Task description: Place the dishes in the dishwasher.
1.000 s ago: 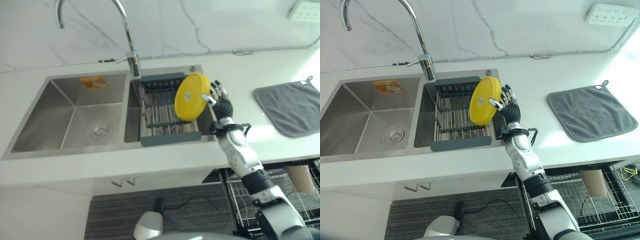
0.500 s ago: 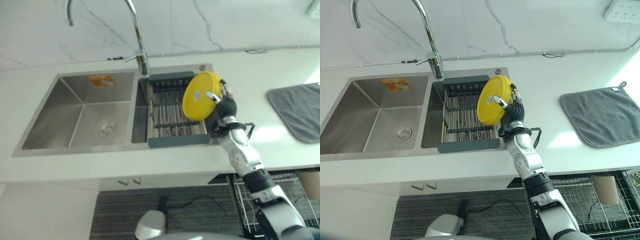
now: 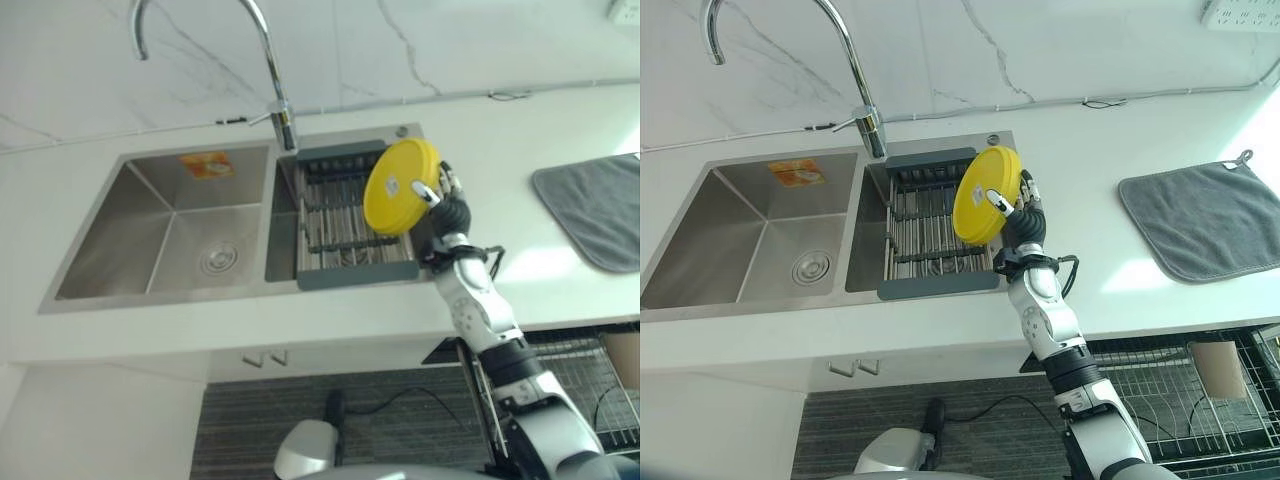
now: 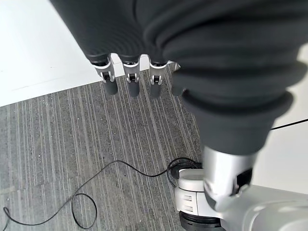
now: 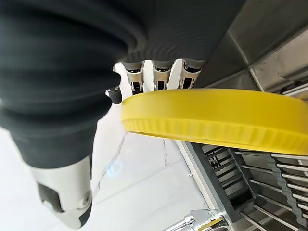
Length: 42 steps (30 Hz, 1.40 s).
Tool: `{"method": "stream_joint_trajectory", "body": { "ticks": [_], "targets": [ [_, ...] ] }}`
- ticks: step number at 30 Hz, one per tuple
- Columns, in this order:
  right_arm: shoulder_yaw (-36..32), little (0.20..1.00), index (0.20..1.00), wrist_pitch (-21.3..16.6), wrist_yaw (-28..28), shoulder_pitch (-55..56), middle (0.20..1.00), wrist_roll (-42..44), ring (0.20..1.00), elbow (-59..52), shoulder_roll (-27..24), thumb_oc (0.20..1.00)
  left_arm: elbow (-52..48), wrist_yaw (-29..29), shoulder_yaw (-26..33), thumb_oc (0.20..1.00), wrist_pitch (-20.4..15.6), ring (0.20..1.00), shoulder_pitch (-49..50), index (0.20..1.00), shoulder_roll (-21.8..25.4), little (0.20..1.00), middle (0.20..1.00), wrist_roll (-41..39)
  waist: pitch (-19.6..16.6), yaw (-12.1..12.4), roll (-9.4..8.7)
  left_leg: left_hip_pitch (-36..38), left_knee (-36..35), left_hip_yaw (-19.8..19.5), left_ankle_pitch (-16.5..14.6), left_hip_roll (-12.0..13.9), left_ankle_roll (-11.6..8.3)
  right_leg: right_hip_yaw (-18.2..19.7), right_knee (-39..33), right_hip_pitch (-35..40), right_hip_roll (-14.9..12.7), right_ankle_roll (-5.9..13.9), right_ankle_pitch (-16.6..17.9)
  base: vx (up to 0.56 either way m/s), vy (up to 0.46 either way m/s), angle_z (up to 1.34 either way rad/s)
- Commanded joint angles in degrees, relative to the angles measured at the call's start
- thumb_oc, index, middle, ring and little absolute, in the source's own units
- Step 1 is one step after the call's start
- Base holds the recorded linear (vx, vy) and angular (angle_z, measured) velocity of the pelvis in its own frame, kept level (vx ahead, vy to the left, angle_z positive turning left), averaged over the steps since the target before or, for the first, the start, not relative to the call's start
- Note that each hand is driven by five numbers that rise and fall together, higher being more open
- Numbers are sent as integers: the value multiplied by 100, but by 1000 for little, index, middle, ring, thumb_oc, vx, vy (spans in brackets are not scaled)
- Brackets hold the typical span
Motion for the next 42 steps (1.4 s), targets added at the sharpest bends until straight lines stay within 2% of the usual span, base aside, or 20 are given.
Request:
{"method": "stream_joint_trajectory", "body": {
  "ticks": [1,12,16,21,24,42],
  "targets": [
    [21,1000,1000,-311,23,-187,1000,154,1000,5,-100,1000,278,117,-501,1000,38,1000,-12,1000,-35,1000,1000,-124,-224,109,345,256,-2,251,-200,470,-227,176,330,-588,-84,82,-87,0,0,0],
    [43,1000,1000,-351,-41,-125,1000,326,1000,40,51,1000,313,147,-581,1000,19,1000,-79,1000,-106,1000,1000,-195,-175,50,425,211,-2,248,-196,434,-222,249,434,-720,-157,79,-100,3,-1,0],
    [46,1000,1000,-373,-8,-62,1000,669,1000,58,172,1000,317,140,-638,1000,4,1000,-116,1000,-127,1000,1000,-226,-160,26,449,218,-2,274,-209,414,-213,251,493,-758,-223,99,-93,0,0,0],
    [32,1000,1000,-286,-5,-59,1000,675,1000,68,217,1000,335,145,-663,1000,-1,1000,-124,1000,-139,1000,1000,-242,-154,14,462,204,-2,274,-211,407,-208,263,511,-791,-244,102,-89,0,0,0],
    [59,1000,1000,-100,102,-65,1000,656,1000,198,206,1000,356,127,-674,1000,-10,1000,-133,1000,-142,1000,1000,-245,-146,16,461,206,-2,261,-214,394,-212,279,509,-794,-252,104,-85,0,0,0],
    [-89,1000,1000,97,-19,-644,1000,680,1000,838,-10,1000,398,62,-787,1000,66,1000,-306,1000,-74,1000,1000,-259,-133,147,473,163,-2,87,-201,303,-197,235,568,-797,-333,135,-72,1,11,2]
  ]
}}
